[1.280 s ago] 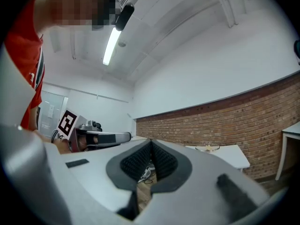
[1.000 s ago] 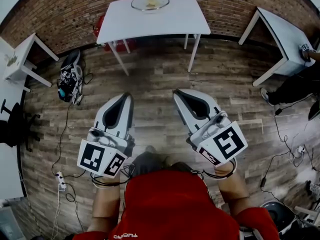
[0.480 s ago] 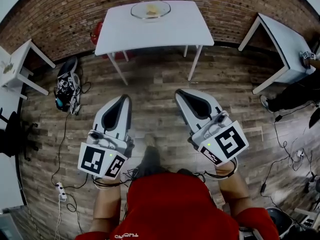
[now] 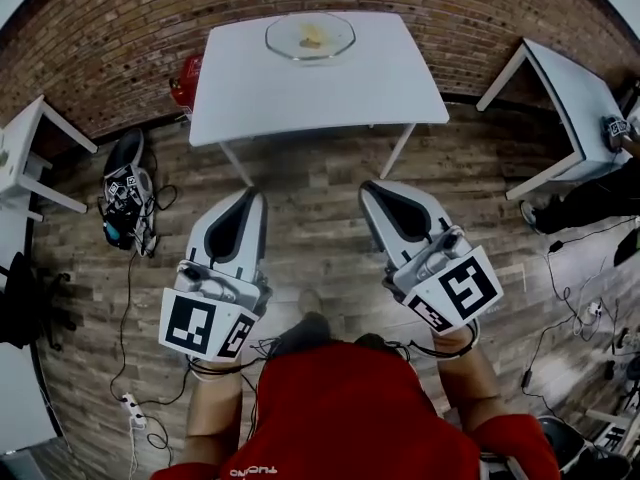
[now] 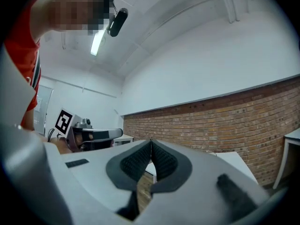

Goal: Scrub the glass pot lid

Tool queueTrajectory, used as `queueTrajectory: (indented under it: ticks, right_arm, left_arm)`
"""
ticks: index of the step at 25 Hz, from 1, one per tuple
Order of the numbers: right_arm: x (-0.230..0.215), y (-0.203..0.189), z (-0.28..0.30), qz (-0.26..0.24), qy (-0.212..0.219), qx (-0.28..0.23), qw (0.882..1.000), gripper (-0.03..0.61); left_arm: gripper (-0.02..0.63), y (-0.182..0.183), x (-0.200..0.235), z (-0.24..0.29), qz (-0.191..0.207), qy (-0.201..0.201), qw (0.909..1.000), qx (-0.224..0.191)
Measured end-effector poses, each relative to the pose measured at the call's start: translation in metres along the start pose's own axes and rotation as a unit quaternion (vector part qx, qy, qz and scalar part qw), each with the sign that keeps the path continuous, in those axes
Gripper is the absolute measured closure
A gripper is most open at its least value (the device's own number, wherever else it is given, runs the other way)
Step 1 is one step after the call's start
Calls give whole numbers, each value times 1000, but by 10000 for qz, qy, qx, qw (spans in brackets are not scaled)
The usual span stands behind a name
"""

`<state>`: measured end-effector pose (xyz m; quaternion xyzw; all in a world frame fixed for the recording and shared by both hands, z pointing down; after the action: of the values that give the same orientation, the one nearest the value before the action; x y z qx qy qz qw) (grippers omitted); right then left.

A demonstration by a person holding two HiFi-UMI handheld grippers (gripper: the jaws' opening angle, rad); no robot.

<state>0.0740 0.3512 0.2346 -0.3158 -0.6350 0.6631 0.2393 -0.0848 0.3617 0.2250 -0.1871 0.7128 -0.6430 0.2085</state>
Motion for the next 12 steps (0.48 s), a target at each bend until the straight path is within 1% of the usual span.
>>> queueTrajectory:
  ticks: [5, 12]
  right_arm:
    - [-20, 3, 49, -9, -132, 0, 9999, 549]
    - [-55, 2, 92, -4, -255, 61, 9997, 549]
  left_arm:
    - [597, -5, 53, 34, -4, -126, 9999, -13]
    - [597, -18, 92, 72, -103, -194, 9998, 35]
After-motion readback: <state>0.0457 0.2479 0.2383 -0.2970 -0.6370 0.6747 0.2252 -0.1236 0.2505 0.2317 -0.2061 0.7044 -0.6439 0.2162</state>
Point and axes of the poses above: the fingertips, and each gripper's own axes: z forward along the fingers, x to its left, y out of its top, the point moved 3 cm from there along -z, backward along the fingers, and after that the axes turned 7 degrees about z, right-handed, at the moved point
